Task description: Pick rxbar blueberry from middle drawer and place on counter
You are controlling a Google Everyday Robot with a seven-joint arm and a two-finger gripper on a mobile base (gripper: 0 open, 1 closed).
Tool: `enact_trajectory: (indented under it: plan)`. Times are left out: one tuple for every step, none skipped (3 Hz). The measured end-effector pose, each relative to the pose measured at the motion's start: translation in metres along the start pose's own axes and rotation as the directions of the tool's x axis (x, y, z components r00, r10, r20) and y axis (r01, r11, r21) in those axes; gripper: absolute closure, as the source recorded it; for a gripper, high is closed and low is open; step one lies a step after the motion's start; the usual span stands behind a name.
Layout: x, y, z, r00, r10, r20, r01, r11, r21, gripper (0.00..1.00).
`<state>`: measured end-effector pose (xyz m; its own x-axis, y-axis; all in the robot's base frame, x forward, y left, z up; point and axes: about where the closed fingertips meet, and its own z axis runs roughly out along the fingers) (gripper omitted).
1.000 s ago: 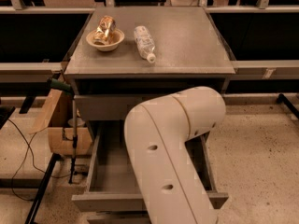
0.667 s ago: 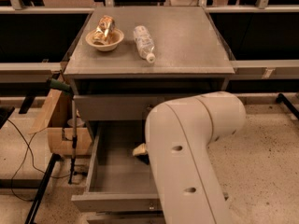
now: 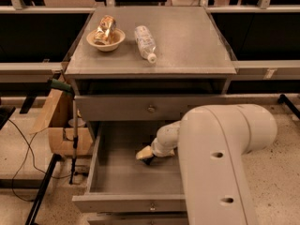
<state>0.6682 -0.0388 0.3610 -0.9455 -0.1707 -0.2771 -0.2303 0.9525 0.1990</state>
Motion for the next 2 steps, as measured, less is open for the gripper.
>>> enact_trajectory:
  plan:
    - [0.0082,0.0000,-0.0052,0.996,-0.084,0.034,0.085,0.9957,-0.037,0.00]
    - [0.0142,0.0029,-0.0130,0.986,-0.157,0.055,0.161,0.9829,-0.089,0.00]
